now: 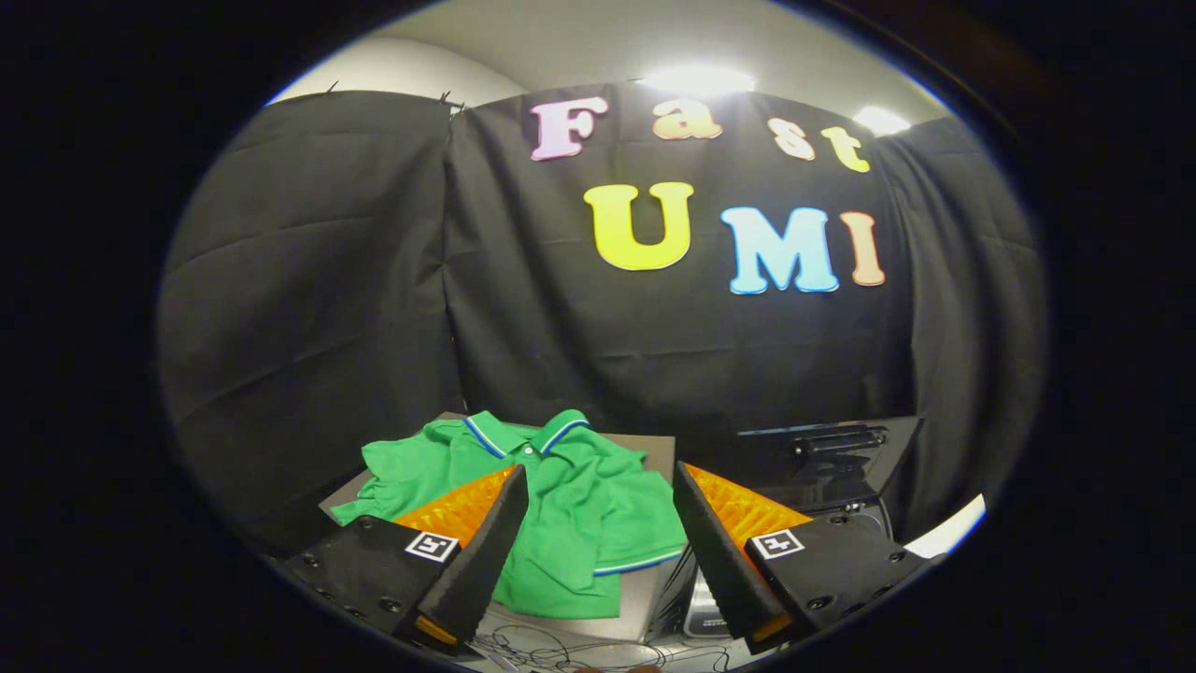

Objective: Put the clothes into the washing machine and then close the washing machine lid.

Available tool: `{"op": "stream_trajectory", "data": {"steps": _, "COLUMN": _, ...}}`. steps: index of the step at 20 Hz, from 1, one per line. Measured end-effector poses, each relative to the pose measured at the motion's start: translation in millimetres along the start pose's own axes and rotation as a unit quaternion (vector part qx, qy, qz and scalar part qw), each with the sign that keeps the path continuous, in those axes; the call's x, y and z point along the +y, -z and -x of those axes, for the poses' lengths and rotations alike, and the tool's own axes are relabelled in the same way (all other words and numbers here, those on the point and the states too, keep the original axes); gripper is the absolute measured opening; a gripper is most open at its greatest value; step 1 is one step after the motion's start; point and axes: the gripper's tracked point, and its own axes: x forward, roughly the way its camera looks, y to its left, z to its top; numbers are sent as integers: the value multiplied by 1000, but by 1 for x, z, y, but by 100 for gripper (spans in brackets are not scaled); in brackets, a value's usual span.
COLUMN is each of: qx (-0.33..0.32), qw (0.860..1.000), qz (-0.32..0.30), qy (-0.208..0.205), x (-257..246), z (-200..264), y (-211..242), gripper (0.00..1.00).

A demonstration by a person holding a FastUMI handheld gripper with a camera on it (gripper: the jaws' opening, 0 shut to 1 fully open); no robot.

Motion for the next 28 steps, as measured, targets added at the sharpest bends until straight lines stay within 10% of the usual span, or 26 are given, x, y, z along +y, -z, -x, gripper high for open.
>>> {"op": "stream_trajectory", "data": {"steps": 11, "qx": 167, "qw": 986, "qz": 24, "qy": -20, "x": 72, "z": -100, "y": 23, "gripper": 98}}
{"op": "stream_trajectory", "data": {"steps": 28, "qx": 266, "qw": 963, "qz": 49, "qy": -7, "x": 71, "z": -117, "y": 82, "gripper": 99}}
